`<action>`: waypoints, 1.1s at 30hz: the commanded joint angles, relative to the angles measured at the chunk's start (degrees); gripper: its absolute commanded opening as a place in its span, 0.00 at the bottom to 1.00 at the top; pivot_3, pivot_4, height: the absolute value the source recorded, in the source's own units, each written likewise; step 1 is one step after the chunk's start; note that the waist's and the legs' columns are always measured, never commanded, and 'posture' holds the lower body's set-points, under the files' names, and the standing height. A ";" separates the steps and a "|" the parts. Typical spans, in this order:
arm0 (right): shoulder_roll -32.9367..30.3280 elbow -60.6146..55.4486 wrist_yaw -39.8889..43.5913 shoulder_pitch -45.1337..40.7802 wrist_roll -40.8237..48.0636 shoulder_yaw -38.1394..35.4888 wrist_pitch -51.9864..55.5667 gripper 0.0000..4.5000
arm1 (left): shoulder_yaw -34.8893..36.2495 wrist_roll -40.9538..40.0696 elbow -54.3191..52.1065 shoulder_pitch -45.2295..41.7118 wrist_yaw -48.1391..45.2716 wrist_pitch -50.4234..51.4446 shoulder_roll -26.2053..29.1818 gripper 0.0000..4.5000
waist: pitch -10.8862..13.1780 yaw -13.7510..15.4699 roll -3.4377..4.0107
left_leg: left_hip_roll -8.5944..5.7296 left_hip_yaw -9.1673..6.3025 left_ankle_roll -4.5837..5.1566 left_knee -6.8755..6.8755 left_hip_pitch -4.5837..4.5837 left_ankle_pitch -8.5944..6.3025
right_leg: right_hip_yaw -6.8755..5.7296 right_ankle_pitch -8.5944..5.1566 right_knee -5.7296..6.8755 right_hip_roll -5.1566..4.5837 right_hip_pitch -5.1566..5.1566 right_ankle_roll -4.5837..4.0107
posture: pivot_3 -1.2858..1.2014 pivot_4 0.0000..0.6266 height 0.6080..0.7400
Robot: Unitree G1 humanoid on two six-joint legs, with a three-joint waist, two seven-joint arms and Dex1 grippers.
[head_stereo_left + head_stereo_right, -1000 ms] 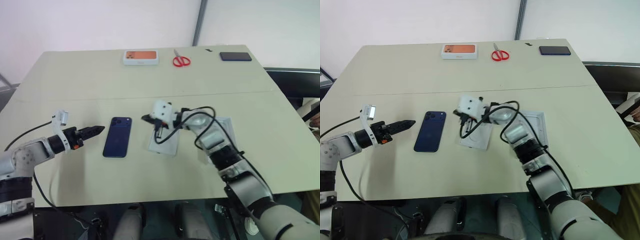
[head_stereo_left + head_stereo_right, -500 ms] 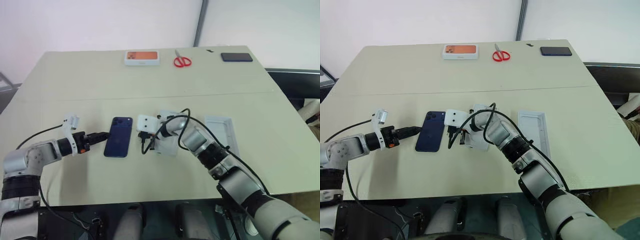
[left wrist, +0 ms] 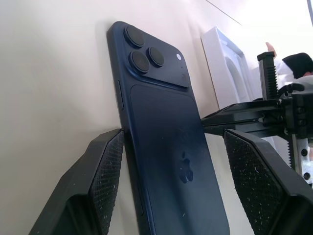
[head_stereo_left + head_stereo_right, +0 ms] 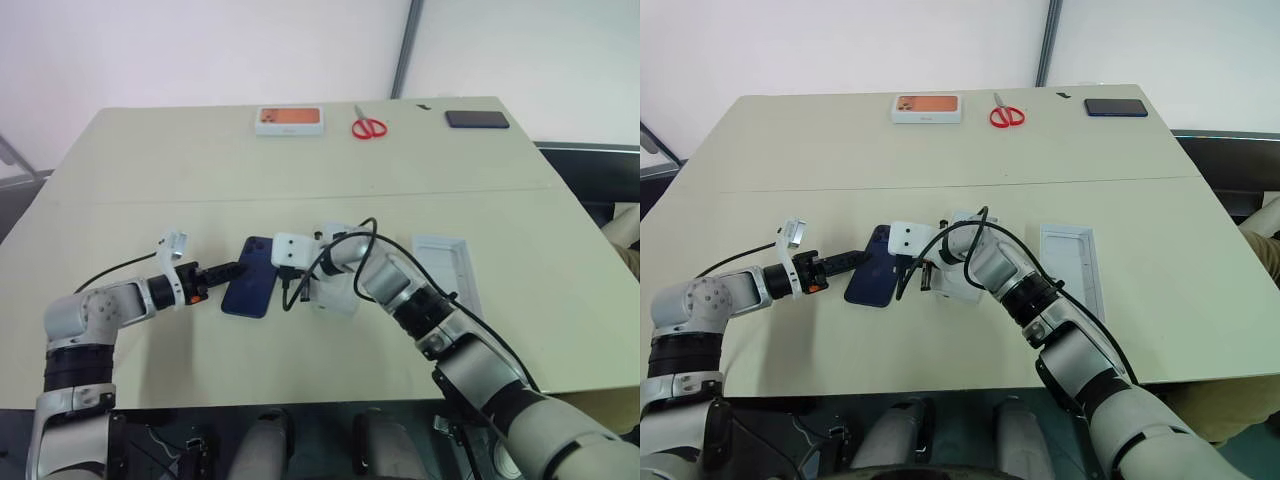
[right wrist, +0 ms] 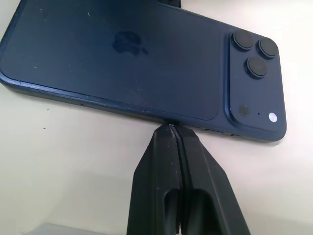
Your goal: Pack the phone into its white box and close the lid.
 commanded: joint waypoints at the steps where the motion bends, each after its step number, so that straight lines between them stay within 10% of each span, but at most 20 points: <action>1: 1.00 -0.10 -0.38 -0.35 -0.19 0.65 -0.82 0.01 | -3.15 -2.15 2.57 -0.48 -0.52 6.78 -2.60 0.76 | 0.00 0.05 0.00 | 0.00 0.00 0.00 0.00 0.01 0.00 | 0.00 0.00 0.00 0.00 0.00 0.00 | 0.52 0.24 1.00; 33: 0.27 -0.39 -1.12 0.85 -0.92 0.38 -1.86 0.01 | -3.05 1.64 -0.34 -1.86 0.50 7.59 -4.86 0.76 | 0.00 0.47 -0.03 | 0.00 -0.04 -0.01 -0.19 0.62 -0.02 | -0.06 -0.02 -0.23 -0.06 0.65 0.02 | 0.52 0.24 1.00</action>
